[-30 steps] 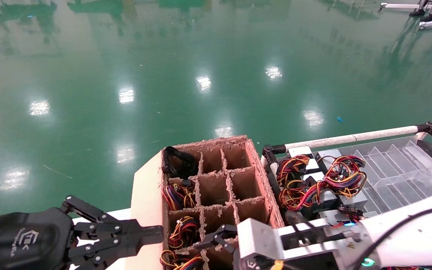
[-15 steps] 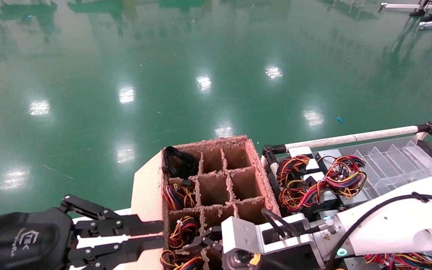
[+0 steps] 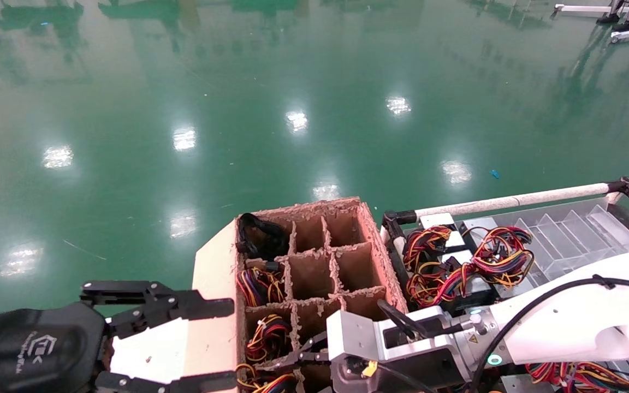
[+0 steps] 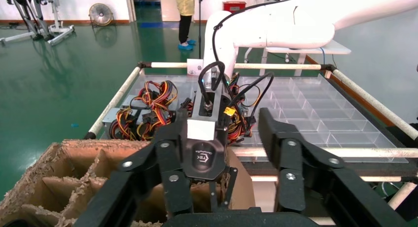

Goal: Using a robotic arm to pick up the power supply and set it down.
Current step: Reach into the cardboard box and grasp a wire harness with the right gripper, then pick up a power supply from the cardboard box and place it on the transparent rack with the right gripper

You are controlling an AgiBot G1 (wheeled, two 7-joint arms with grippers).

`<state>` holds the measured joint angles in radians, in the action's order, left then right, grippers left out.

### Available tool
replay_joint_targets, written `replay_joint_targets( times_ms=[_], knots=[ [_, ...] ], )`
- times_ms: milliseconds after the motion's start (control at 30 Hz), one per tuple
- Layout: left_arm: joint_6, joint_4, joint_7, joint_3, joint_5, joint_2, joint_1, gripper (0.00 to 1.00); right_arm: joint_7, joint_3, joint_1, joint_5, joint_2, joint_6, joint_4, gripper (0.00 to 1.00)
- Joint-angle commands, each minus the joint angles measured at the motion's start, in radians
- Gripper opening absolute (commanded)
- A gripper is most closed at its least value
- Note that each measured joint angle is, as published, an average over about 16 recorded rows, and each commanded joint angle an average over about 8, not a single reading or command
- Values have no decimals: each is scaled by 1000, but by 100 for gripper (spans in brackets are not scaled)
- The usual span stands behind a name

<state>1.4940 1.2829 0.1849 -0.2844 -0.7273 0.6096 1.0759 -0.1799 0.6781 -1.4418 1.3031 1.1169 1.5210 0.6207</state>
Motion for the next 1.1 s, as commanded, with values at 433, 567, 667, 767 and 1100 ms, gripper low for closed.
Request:
replay_joint_targets(
  times_ms=[433,567,667,767,1100],
  knots=[
    [0,0,0,-1,1,0,0,86,-5,2,-11,-6,-18,24,-11,0],
    [-1,0,-1,-1,1,-1,0,86,13,-5,-13,-29,-37,38,0,0],
    [-1,0,-1,-1,1,-1,0,86,28,-16,-13,-59,-62,44,18,0],
    [-1,0,-1,-2,1,-1,0,86,46,-31,-13,-97,-95,47,46,0],
    [-1,0,-1,-2,2,-1,1,89,115,-103,-11,-255,-238,42,178,0]
  ],
)
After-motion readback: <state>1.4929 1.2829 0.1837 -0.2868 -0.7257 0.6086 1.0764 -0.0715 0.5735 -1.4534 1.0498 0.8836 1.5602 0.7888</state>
